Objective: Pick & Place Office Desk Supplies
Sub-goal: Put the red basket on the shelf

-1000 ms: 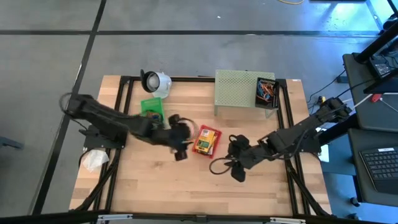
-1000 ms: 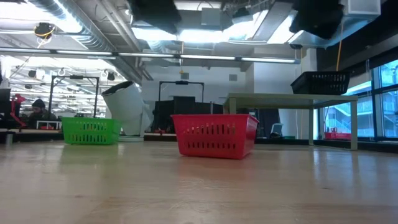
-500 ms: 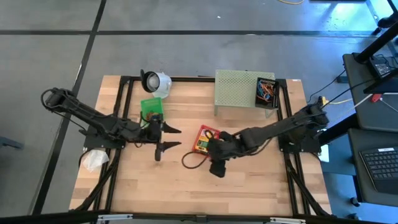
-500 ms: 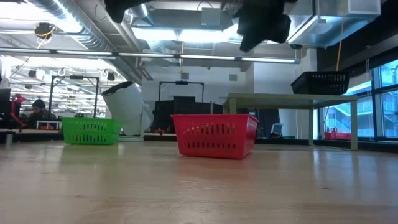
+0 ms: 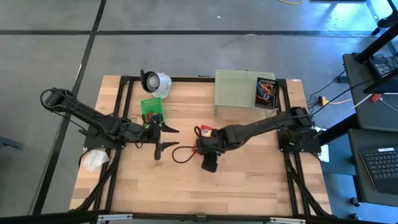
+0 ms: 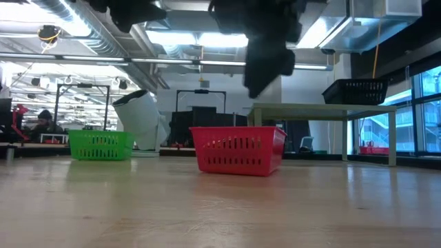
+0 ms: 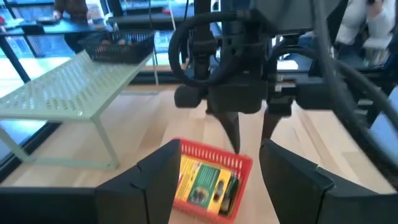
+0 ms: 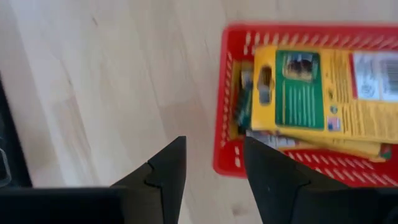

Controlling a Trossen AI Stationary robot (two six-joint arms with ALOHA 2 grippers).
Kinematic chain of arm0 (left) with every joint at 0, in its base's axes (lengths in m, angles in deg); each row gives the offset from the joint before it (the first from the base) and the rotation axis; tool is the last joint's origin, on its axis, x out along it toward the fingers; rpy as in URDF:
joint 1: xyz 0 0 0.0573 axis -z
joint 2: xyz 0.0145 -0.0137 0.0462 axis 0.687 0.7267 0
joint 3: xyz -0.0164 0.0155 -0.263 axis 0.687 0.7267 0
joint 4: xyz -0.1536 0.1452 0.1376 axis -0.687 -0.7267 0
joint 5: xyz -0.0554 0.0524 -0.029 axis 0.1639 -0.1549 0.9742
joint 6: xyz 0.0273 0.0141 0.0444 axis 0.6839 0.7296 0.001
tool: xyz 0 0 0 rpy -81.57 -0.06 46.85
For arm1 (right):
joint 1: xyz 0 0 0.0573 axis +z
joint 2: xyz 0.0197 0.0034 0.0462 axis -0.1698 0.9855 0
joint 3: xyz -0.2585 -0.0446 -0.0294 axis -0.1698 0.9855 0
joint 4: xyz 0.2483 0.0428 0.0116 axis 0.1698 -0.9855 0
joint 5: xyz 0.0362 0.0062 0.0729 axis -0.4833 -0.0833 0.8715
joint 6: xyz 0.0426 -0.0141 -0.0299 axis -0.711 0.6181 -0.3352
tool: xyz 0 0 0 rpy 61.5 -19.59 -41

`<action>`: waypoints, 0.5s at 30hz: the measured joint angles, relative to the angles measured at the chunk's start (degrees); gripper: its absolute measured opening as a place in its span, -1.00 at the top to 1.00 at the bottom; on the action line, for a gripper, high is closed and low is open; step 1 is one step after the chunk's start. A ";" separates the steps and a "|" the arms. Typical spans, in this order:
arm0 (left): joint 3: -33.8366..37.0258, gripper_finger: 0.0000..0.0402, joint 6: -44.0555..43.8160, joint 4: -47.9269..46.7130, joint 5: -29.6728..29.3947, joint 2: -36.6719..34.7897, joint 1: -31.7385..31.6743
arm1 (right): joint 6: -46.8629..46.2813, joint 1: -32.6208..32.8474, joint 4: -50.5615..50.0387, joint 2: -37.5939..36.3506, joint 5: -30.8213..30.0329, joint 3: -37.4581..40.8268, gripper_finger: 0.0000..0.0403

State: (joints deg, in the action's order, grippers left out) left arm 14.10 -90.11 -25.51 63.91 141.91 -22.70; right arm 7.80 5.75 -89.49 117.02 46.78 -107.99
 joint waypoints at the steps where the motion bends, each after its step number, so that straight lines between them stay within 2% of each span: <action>1: 0.00 -0.06 0.02 -0.92 0.01 -0.33 0.00 | 0.51 -0.34 -0.57 0.24 0.75 0.07 0.21; 15: -0.02 -0.06 -0.51 -7.54 -0.41 -5.20 3.04 | 2.51 -1.27 0.90 5.87 5.11 0.09 0.21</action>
State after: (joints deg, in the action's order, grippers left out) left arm 14.08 -90.62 -33.05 63.50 136.71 -19.66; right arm 10.30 4.48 -88.58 122.89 51.90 -107.90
